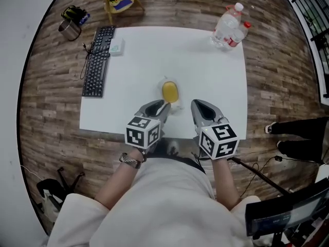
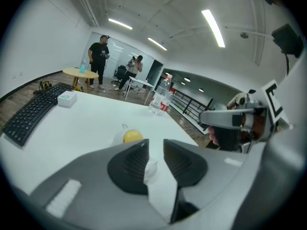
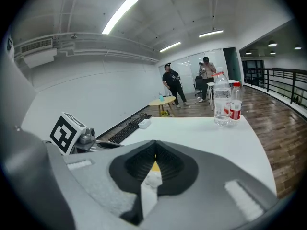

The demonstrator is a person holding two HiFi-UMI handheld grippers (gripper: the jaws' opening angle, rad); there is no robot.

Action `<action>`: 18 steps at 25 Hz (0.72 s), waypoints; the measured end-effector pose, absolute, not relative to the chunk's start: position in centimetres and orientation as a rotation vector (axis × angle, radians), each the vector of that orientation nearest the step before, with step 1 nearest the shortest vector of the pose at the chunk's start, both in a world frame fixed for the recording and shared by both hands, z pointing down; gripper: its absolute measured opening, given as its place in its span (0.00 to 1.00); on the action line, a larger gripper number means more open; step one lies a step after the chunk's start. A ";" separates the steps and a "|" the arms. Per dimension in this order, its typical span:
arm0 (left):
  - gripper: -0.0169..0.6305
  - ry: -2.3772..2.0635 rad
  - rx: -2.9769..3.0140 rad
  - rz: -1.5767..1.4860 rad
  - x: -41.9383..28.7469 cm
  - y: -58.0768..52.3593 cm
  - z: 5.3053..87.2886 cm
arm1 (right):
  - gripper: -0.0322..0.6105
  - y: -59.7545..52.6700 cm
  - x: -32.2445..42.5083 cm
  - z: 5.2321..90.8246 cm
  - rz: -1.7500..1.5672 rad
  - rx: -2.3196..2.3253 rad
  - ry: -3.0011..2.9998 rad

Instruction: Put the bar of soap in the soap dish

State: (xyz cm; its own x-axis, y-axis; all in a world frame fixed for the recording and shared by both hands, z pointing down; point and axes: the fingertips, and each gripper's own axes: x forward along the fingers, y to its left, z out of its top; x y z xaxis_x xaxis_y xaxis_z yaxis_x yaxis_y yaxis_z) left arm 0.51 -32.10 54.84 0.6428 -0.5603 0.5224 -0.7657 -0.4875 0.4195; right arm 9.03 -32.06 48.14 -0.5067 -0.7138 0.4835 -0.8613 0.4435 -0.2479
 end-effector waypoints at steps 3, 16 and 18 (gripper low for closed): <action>0.16 -1.038 2.247 0.409 0.8 -31.9 54.1 | 0.05 -31.8 9.3 47.3 0.650 1.360 -2.408; 0.09 -1.103 2.311 0.356 2.3 -30.1 51.2 | 0.05 -29.8 11.2 44.4 0.534 1.404 -2.462; 0.09 -1.107 2.324 0.345 2.7 -29.7 50.7 | 0.05 -29.4 11.4 44.1 0.519 1.398 -2.469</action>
State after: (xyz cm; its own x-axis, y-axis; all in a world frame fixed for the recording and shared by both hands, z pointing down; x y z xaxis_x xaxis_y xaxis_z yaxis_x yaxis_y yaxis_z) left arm 2.74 -29.71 50.67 0.6300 -0.6388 0.4415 -0.7766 -0.5183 0.3582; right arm 11.40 -29.44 44.10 -0.5052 -0.7703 0.3892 -0.8618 0.4743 -0.1800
